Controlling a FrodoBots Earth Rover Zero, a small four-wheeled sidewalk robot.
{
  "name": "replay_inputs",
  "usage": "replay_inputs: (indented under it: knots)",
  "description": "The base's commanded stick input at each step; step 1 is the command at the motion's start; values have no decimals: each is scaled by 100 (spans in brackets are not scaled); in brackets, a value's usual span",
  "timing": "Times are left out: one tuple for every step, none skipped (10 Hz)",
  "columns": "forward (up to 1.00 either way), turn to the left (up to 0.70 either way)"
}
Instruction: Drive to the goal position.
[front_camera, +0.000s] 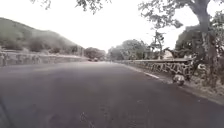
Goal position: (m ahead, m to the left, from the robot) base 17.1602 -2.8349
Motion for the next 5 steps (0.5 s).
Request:
replay_inputs:
  knots:
    - [70, 0]
    - [70, 0]
    - [70, 0]
    - [70, 0]
    - [70, 0]
